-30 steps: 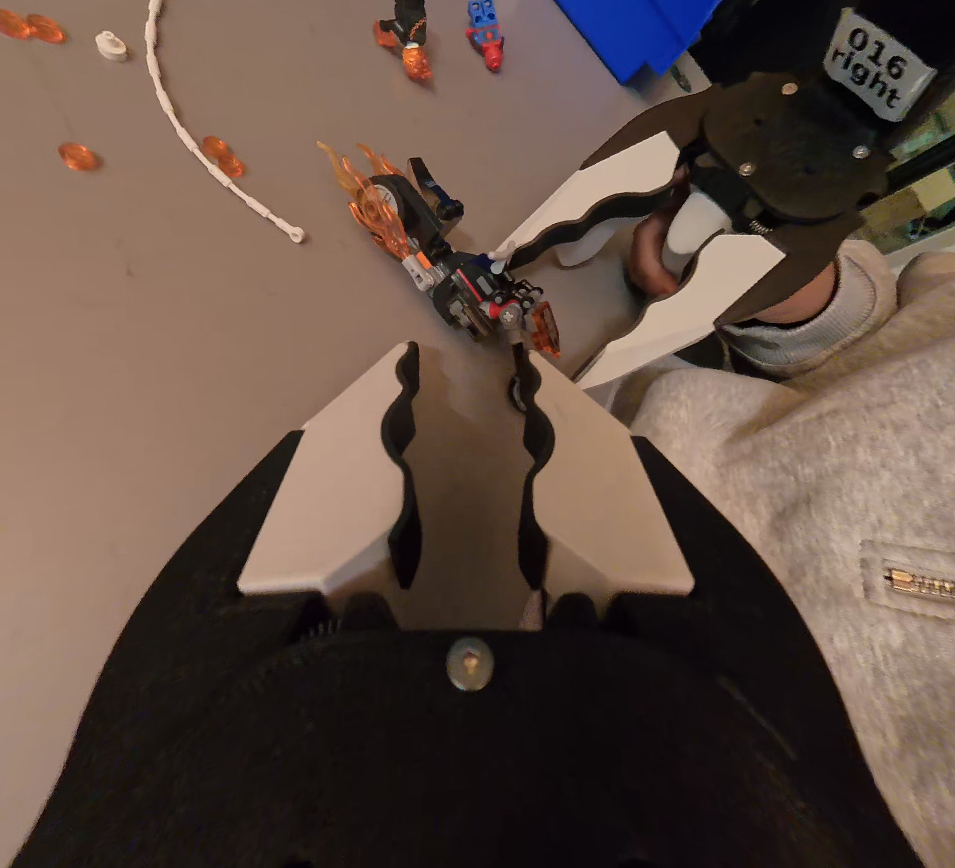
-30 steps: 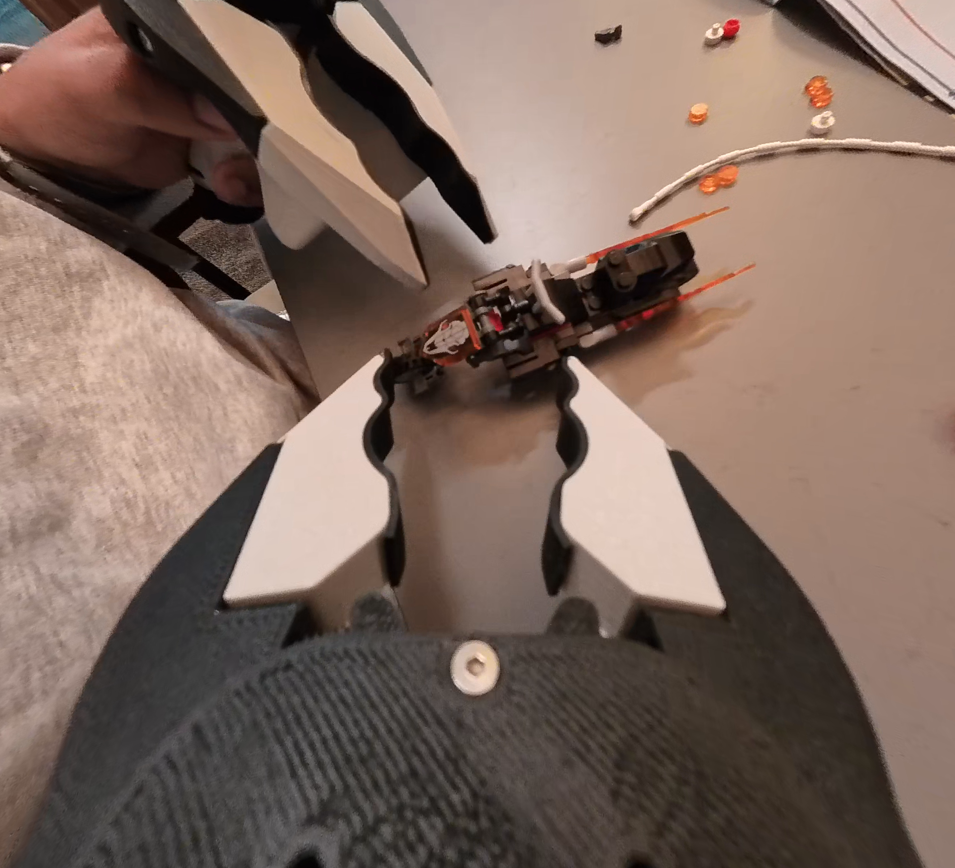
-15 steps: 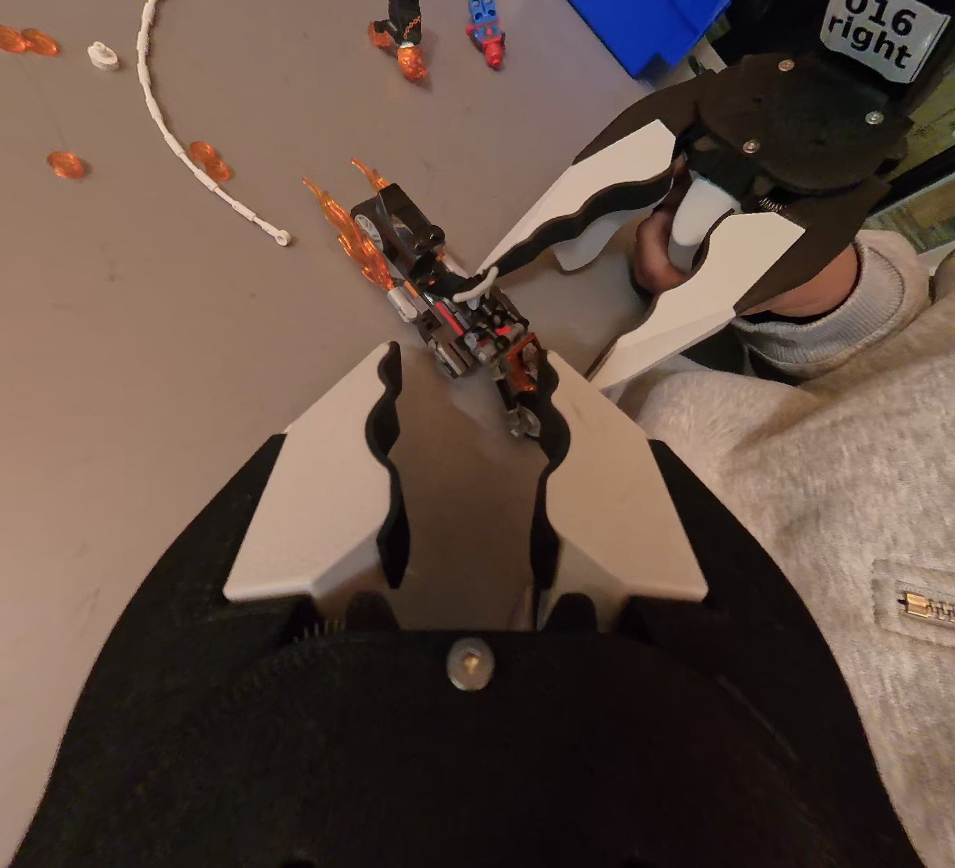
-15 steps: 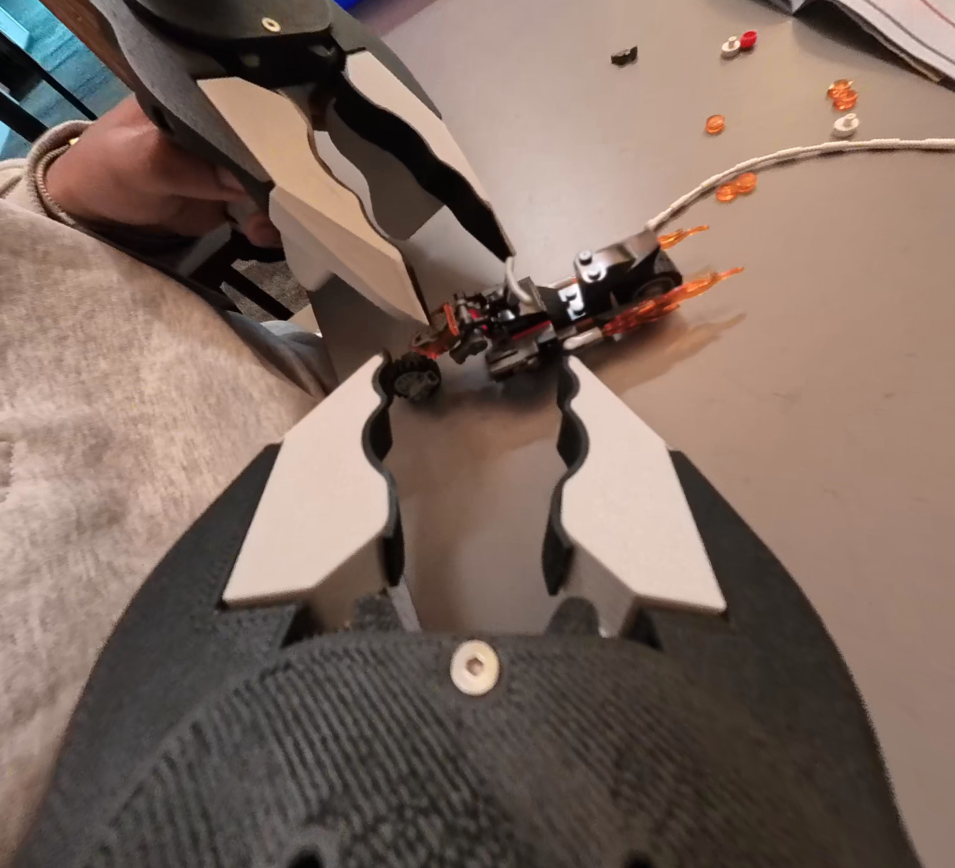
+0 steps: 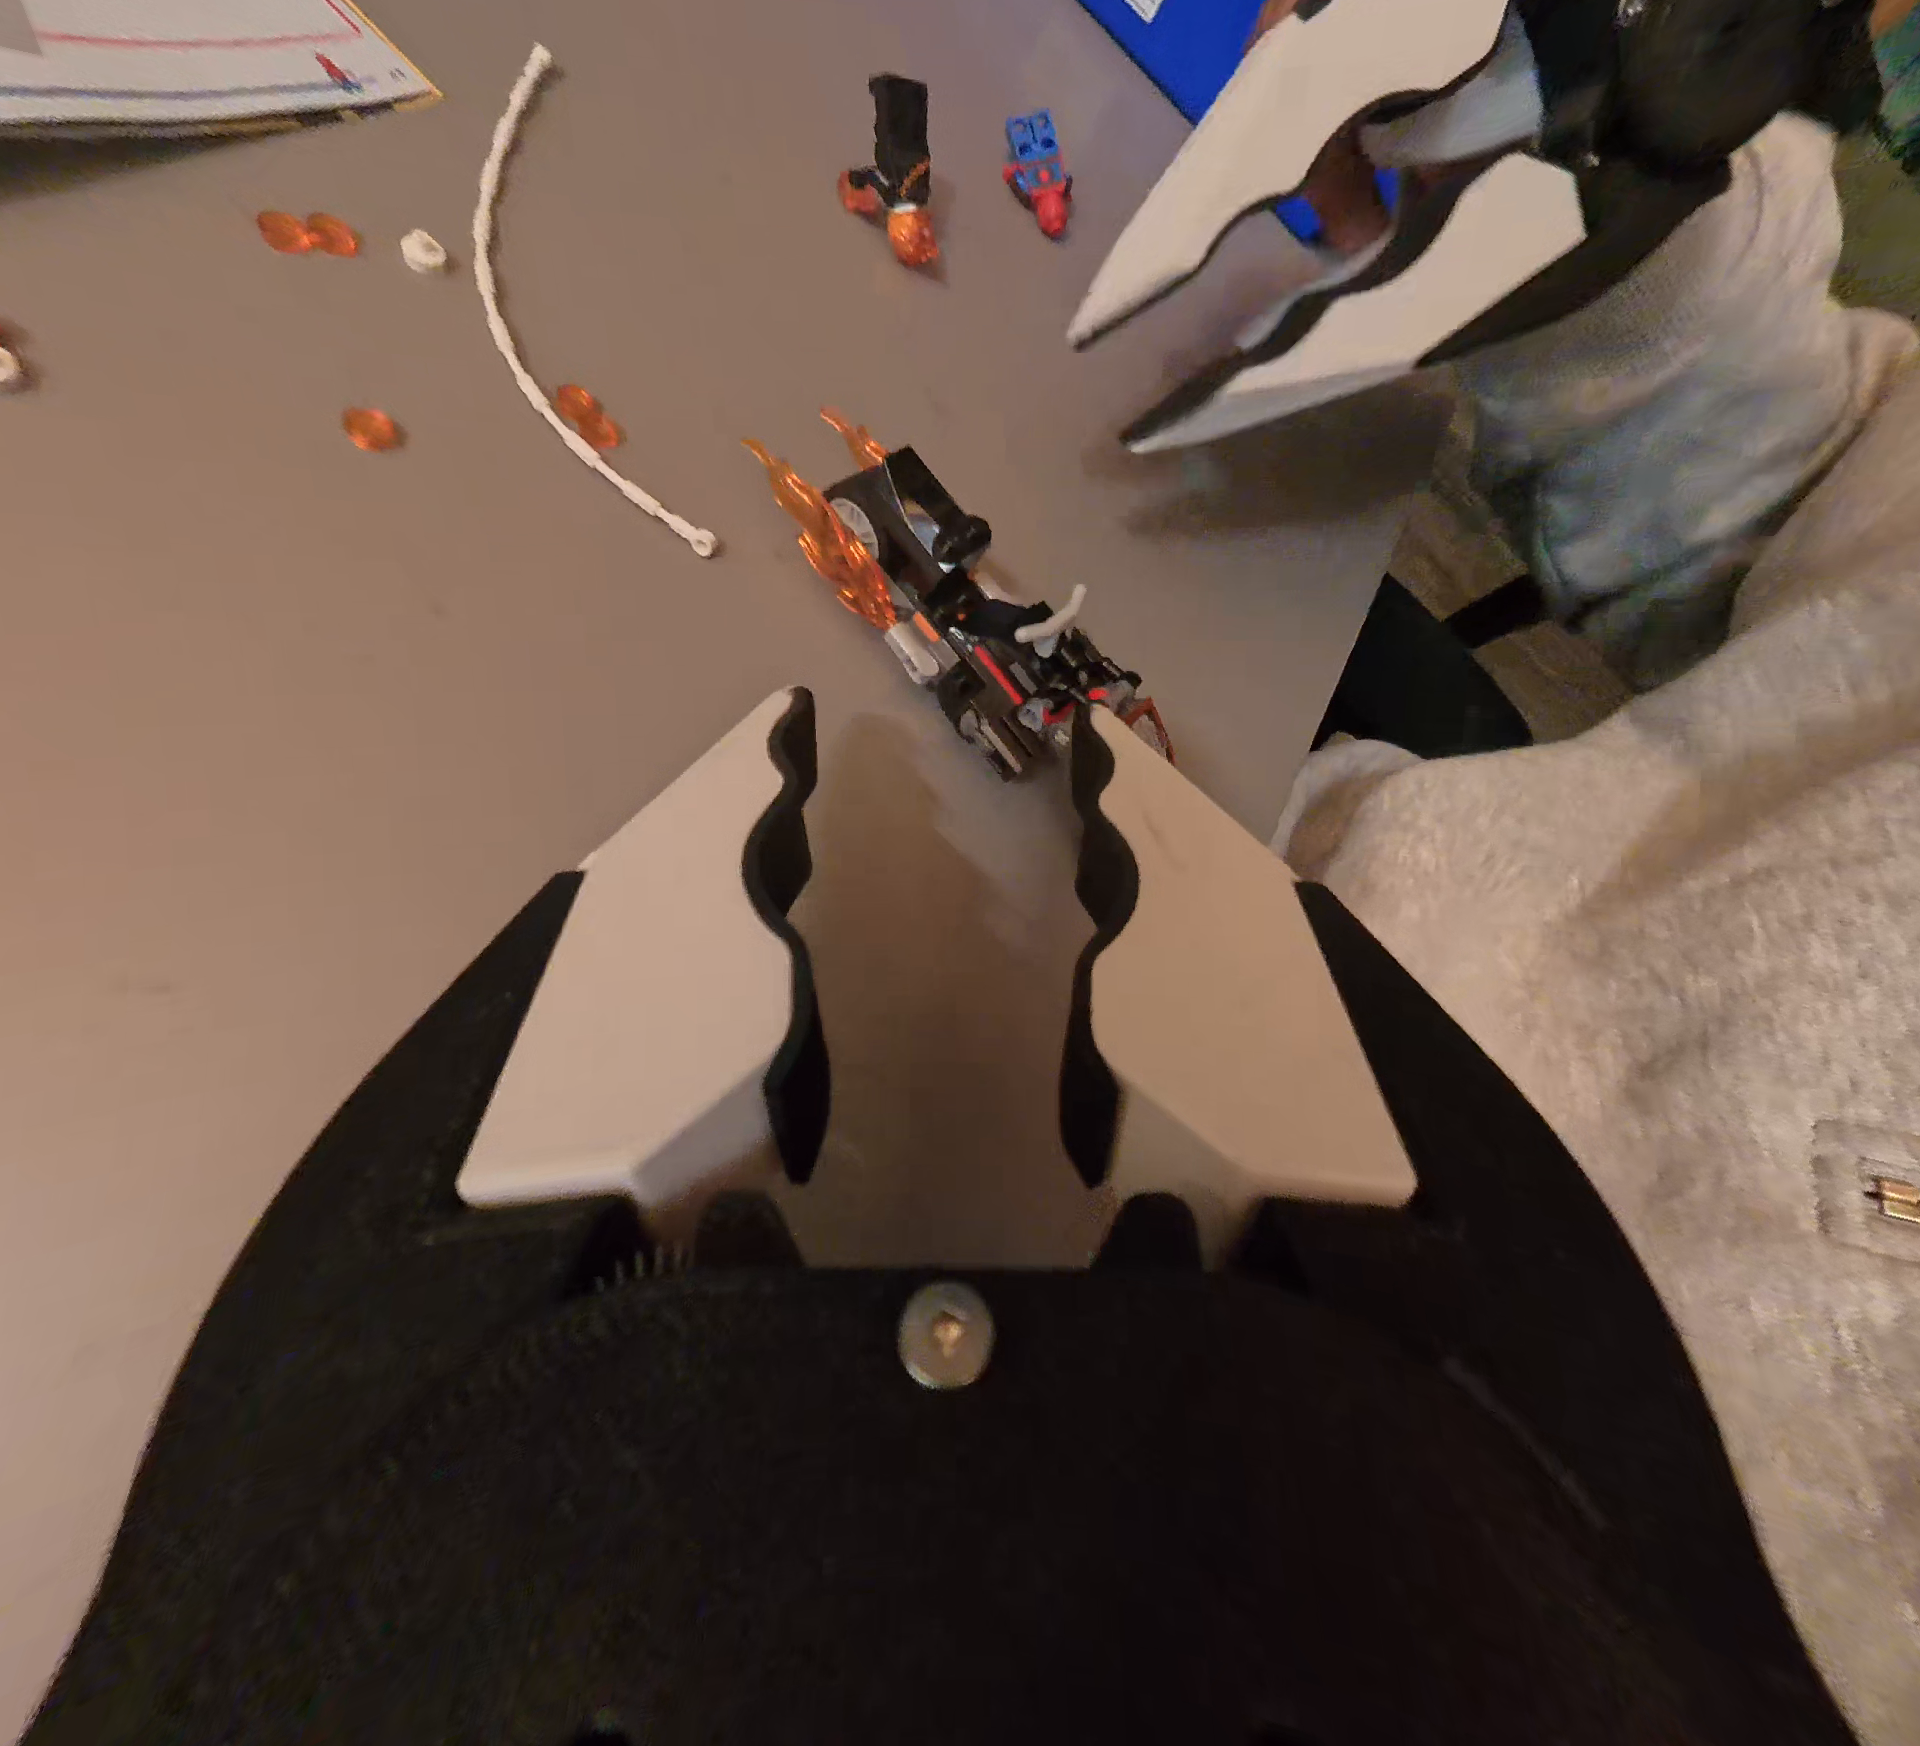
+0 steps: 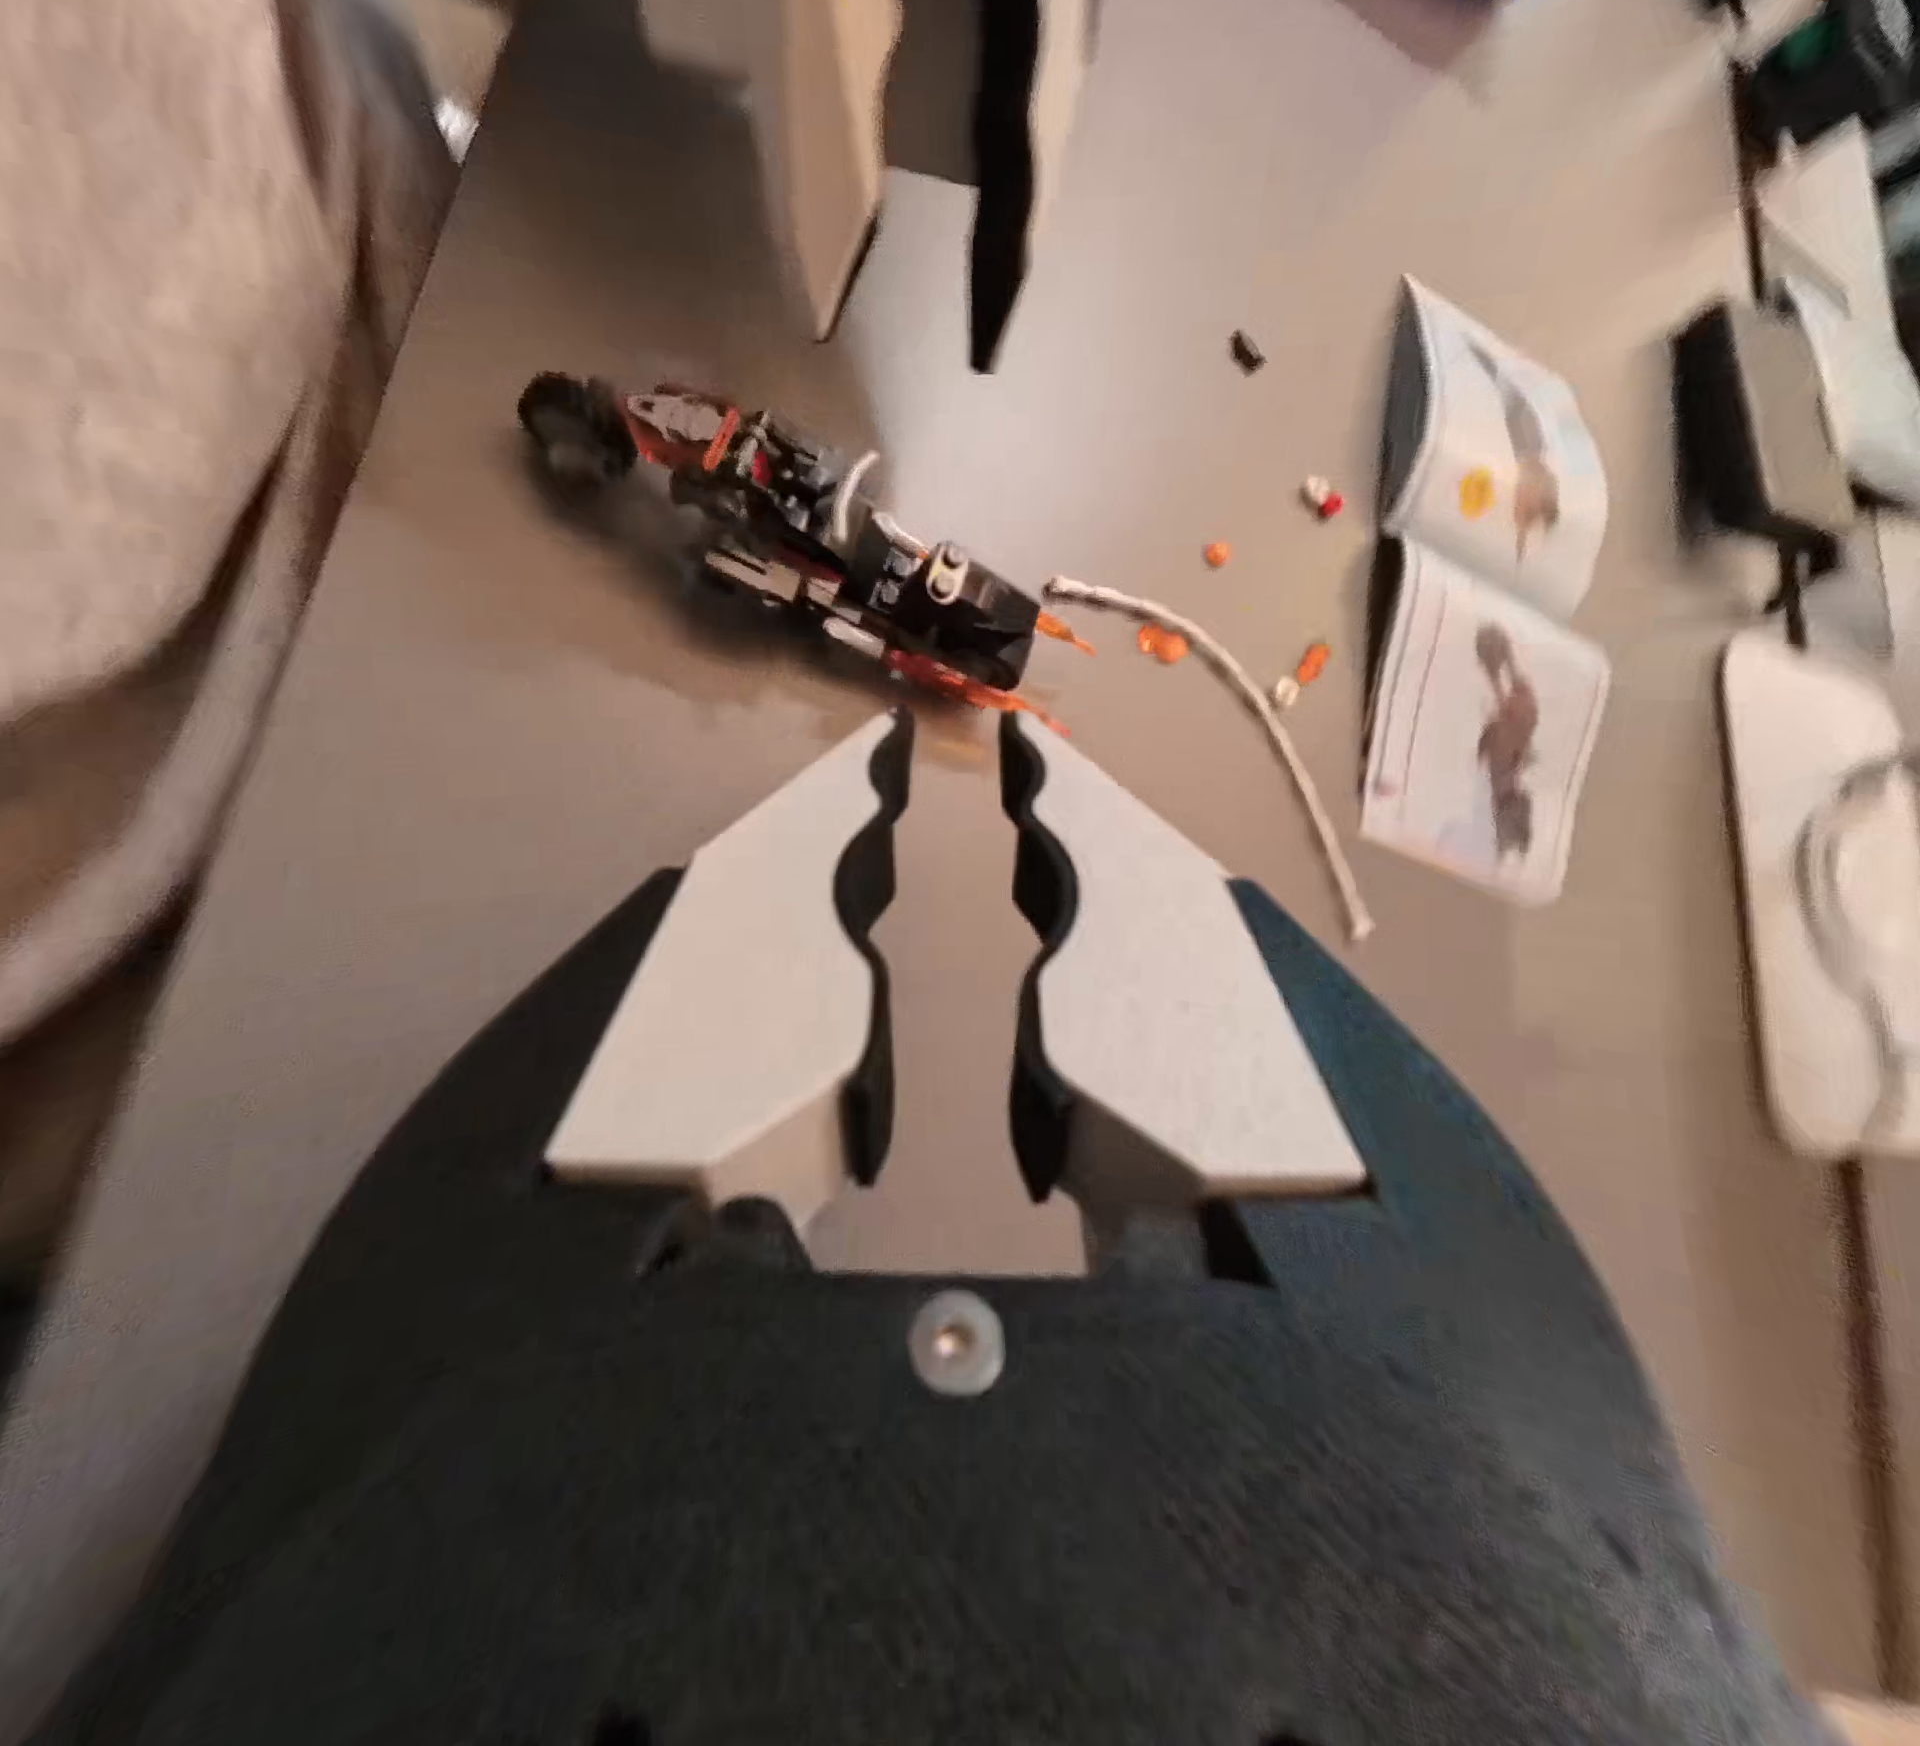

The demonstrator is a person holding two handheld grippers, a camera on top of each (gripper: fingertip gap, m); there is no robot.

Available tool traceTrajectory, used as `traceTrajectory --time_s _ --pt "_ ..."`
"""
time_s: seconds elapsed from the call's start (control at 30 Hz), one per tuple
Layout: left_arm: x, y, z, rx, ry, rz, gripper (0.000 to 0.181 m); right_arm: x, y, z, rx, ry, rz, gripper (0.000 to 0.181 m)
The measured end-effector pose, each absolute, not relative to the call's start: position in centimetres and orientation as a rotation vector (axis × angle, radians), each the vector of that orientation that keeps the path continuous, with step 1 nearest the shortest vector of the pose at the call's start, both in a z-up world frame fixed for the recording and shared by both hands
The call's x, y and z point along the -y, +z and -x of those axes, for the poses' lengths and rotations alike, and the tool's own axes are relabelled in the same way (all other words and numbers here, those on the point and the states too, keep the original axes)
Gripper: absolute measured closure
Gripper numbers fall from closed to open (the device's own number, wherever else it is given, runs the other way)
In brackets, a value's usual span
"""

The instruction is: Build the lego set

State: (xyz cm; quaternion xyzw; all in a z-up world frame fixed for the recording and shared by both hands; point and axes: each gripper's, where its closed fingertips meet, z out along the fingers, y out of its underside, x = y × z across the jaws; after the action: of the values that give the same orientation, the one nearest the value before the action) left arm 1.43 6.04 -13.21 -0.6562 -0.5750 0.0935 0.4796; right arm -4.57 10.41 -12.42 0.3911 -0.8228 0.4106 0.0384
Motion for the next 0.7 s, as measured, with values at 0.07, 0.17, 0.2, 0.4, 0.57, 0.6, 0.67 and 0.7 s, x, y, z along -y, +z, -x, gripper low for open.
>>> traceTrajectory --time_s 0.07,0.17,0.2,0.4,0.57,0.6,0.67,0.7 --pt "-5.7 -12.9 -1.3 1.396 0.256 1.598 0.134 -9.5 -12.4 4.3 2.445 1.177 -1.448 0.164" --pt "-5.3 -13.1 -1.4 1.392 0.289 1.6 0.134 -8.1 -13.0 3.6 2.413 1.033 -1.679 0.15" --pt "-5.1 -13.3 -1.5 1.395 0.291 1.598 0.134 -7.8 -13.3 3.5 2.399 0.978 -1.739 0.15" --pt "-4.8 -13.5 -1.6 1.387 0.245 1.598 0.134 -7.3 -15.2 2.9 2.375 0.702 -1.99 0.155" --pt "-5.4 -13.4 -1.1 1.337 0.211 1.579 0.134 -7.0 -16.0 2.8 2.323 0.58 -2.046 0.159" --pt "-5.5 -13.3 -1.0 1.327 0.206 1.576 0.134 -7.0 -16.0 3.0 2.341 0.567 -2.038 0.159" --pt "-5.8 -13.2 -1.0 1.312 0.202 1.571 0.134 -7.0 -15.8 3.3 2.394 0.564 -1.998 0.161" --pt "-5.8 -13.2 -1.0 1.307 0.202 1.569 0.134 -6.9 -15.5 3.4 2.423 0.592 -1.971 0.162"
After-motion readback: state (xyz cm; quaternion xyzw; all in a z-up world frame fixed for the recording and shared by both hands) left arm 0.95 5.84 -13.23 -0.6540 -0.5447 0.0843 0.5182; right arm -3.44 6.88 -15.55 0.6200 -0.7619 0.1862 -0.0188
